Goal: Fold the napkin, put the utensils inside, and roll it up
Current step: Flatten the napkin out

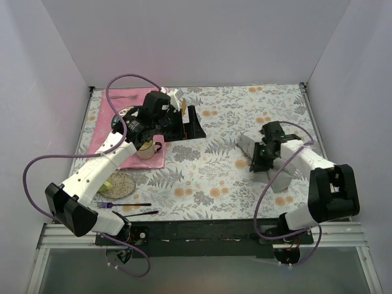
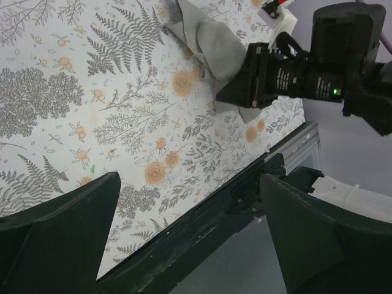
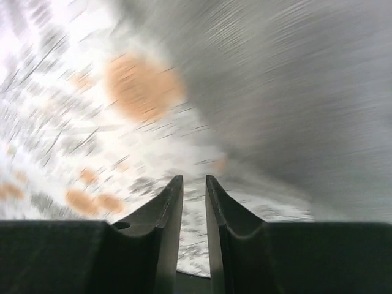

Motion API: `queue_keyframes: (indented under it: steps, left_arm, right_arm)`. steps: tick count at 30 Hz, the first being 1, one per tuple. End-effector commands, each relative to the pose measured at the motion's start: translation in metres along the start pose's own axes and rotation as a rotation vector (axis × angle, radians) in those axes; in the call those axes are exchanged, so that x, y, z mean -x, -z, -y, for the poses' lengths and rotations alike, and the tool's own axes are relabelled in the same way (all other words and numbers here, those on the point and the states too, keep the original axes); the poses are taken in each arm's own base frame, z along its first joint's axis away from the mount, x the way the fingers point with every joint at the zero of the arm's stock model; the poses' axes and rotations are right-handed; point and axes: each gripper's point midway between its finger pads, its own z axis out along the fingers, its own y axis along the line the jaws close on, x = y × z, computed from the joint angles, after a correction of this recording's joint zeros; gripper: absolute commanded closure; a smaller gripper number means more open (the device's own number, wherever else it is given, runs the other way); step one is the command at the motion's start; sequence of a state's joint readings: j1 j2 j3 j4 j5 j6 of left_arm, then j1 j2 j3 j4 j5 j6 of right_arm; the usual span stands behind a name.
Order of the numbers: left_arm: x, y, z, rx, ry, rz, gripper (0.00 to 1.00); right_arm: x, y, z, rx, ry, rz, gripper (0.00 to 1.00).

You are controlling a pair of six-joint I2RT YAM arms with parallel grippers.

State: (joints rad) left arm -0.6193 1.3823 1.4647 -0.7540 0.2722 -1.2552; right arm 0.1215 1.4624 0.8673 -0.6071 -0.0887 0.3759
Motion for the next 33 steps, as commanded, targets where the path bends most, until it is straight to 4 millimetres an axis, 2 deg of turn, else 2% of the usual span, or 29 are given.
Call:
queue_keyframes:
  steps: [1,4,5,6,7,8,9,10,11,12,13,15,17,18,19,20,22,23,24,25,26,27,28,29,30,32,33]
  left_arm:
    - [-0.009,-0.008,-0.011,0.042,0.057,-0.014,0.04]
    - [-0.024,-0.021,-0.025,0.079,0.122,-0.056,0.07]
    - [-0.029,-0.024,-0.028,0.087,0.131,-0.067,0.09]
    - [-0.034,-0.03,-0.033,0.101,0.146,-0.087,0.1]
    - [-0.039,-0.033,-0.034,0.097,0.161,-0.107,0.11]
    - [-0.043,-0.037,-0.036,0.099,0.168,-0.127,0.14]
    - [-0.045,-0.04,-0.036,0.097,0.177,-0.14,0.15]
    - [-0.047,-0.041,-0.033,0.084,0.195,-0.153,0.16]
    - [-0.045,-0.042,-0.028,0.07,0.198,-0.15,0.16]
    - [-0.043,-0.042,-0.022,0.049,0.195,-0.144,0.16]
    - [-0.043,-0.042,-0.017,0.04,0.198,-0.146,0.16]
    - [-0.04,-0.039,-0.004,0.023,0.175,-0.143,0.16]
    - [-0.042,-0.039,-0.001,0.038,0.15,-0.148,0.14]
    - [-0.046,-0.037,0.003,0.039,0.14,-0.16,0.13]
    - [-0.05,-0.037,0.003,0.043,0.137,-0.167,0.13]
    - [-0.051,-0.034,0.004,0.043,0.134,-0.165,0.13]
    - [-0.059,-0.033,0.001,0.051,0.137,-0.176,0.12]
    - [-0.06,-0.031,0.0,0.052,0.135,-0.173,0.12]
    - [-0.061,-0.032,-0.002,0.057,0.135,-0.173,0.12]
    - [-0.063,-0.033,-0.004,0.064,0.134,-0.176,0.12]
    - [-0.064,-0.033,-0.006,0.07,0.132,-0.175,0.12]
    - [-0.063,-0.035,-0.007,0.071,0.129,-0.168,0.12]
    - [-0.067,-0.038,-0.011,0.08,0.131,-0.174,0.12]
    - [-0.068,-0.04,-0.013,0.082,0.135,-0.175,0.12]
    - [-0.068,-0.045,-0.014,0.084,0.139,-0.175,0.12]
    - [-0.073,-0.053,-0.02,0.098,0.157,-0.186,0.13]
    - [-0.075,-0.061,-0.022,0.102,0.163,-0.194,0.14]
  right_arm:
    - [-0.048,0.026,-0.091,0.252,0.097,-0.084,0.71]
    - [-0.066,0.047,-0.102,0.302,0.076,-0.087,0.63]
    - [-0.07,0.049,-0.098,0.296,0.076,-0.083,0.58]
    - [-0.068,0.054,-0.097,0.301,0.095,-0.065,0.49]
    - [-0.067,0.062,-0.092,0.292,0.168,-0.043,0.44]
    - [-0.049,0.07,-0.086,0.226,0.221,0.035,0.4]
    - [-0.036,0.074,-0.073,0.142,0.246,0.084,0.23]
    - [-0.025,0.07,-0.055,0.032,0.253,0.102,0.13]
    - [-0.009,0.069,-0.041,-0.052,0.308,0.136,0.1]
    - [0.003,0.057,-0.022,-0.116,0.282,0.101,0.1]
    - [0.012,0.053,-0.012,-0.163,0.282,0.094,0.1]
    - [0.045,0.052,0.007,-0.229,0.287,0.141,0.09]
    - [0.062,0.042,0.013,-0.255,0.307,0.144,0.09]
    - [0.077,0.042,0.011,-0.252,0.358,0.172,0.1]
    - [0.077,0.03,0.013,-0.261,0.379,0.135,0.11]
    - [0.075,0.022,0.003,-0.197,0.406,0.111,0.13]
    - [0.065,0.002,-0.006,-0.122,0.42,0.046,0.26]
    - [0.052,-0.004,-0.02,-0.036,0.426,0.004,0.35]
    - [0.04,-0.006,-0.032,-0.007,0.463,-0.019,0.48]
    - [0.02,-0.008,-0.035,0.001,0.474,-0.055,0.53]
    - [0.007,-0.005,-0.047,0.04,0.499,-0.067,0.57]
    - [-0.01,0.006,-0.07,0.102,0.554,-0.054,0.64]
    - [-0.026,0.012,-0.082,0.158,0.545,-0.072,0.66]
    - [-0.05,0.019,-0.097,0.273,0.53,-0.126,0.68]
    - [-0.063,0.033,-0.111,0.354,0.529,-0.125,0.7]
    - [-0.081,0.05,-0.128,0.487,0.479,-0.162,0.75]
    - [-0.08,0.064,-0.134,0.528,0.479,-0.131,0.76]
